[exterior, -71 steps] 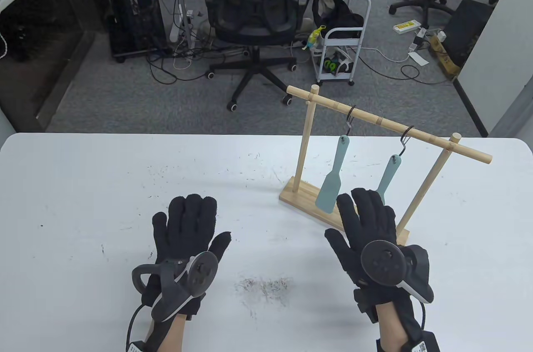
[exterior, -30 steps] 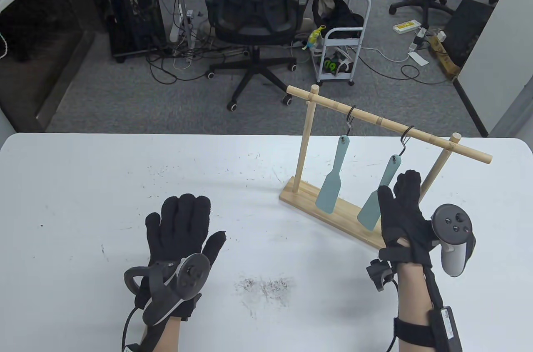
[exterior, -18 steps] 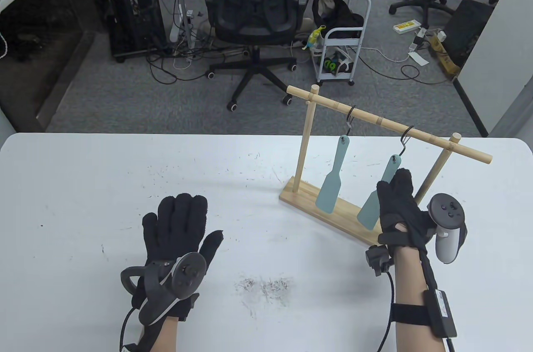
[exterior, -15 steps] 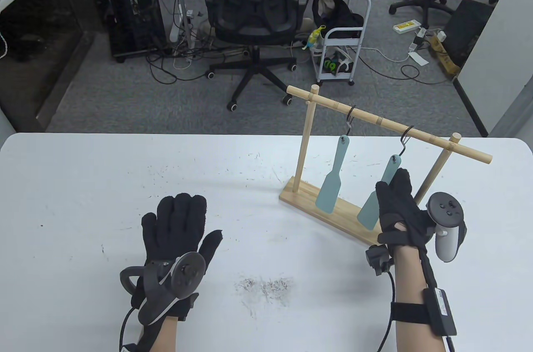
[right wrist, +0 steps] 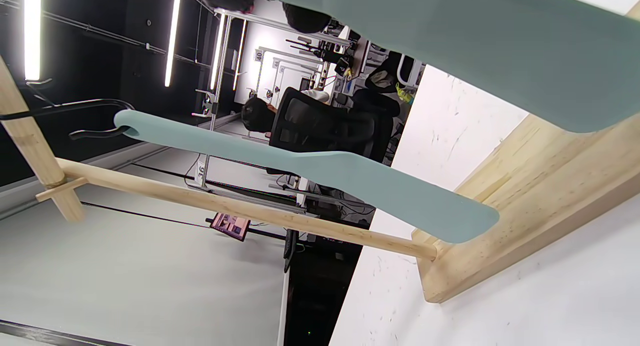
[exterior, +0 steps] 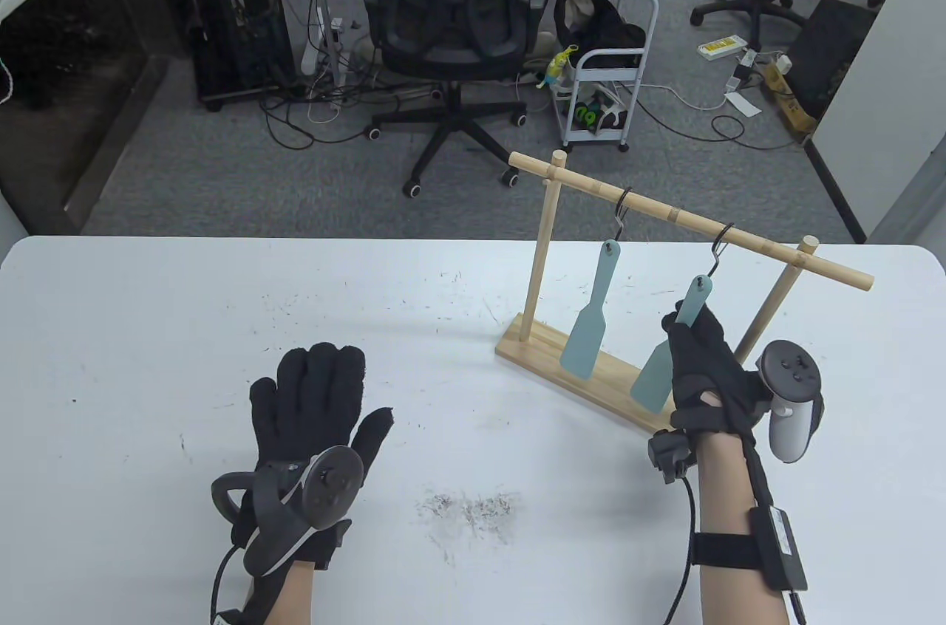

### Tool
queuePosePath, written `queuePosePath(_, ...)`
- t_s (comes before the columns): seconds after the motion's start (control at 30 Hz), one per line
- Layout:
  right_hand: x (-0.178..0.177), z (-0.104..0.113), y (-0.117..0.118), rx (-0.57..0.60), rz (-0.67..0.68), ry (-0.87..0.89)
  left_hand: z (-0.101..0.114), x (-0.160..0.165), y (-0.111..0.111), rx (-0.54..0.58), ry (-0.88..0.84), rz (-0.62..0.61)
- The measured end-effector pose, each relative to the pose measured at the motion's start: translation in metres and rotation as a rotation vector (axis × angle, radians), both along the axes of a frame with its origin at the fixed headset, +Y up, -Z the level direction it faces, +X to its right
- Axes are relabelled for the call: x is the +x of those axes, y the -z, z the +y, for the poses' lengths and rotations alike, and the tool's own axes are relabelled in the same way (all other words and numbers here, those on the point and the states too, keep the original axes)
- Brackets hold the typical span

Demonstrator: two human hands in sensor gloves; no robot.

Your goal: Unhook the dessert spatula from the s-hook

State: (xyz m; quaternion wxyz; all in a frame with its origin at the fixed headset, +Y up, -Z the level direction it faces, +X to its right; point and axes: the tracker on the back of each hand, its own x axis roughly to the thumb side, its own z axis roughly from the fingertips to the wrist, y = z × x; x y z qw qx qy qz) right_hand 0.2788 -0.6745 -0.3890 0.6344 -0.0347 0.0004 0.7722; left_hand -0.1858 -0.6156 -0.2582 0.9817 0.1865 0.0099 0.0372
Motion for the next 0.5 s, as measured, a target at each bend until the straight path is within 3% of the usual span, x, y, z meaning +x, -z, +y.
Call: queuePosePath(0.5,-0.004,0.009,-0.015,-0.008,0.041,-0.048,0.0,0.0,-0.001,0.008,-0.003,-0.006)
